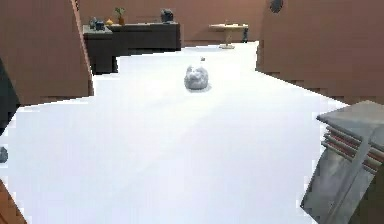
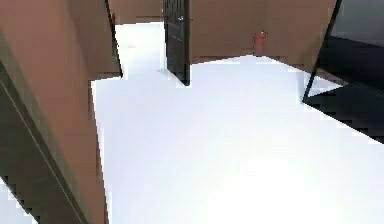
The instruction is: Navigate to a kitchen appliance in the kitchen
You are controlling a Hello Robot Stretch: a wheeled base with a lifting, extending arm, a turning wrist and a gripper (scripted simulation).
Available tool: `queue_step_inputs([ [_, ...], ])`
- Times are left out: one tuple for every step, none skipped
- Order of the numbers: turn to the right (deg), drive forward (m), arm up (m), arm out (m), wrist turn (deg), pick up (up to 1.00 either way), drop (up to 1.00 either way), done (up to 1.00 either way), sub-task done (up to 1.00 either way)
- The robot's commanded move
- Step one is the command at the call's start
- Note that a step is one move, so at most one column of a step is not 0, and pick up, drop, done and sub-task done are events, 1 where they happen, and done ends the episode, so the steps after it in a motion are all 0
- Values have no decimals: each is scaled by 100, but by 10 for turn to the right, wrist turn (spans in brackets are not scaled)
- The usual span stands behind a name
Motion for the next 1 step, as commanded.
queue_step_inputs([
  [-240,0,0,0,0,0,0,0,0],
])
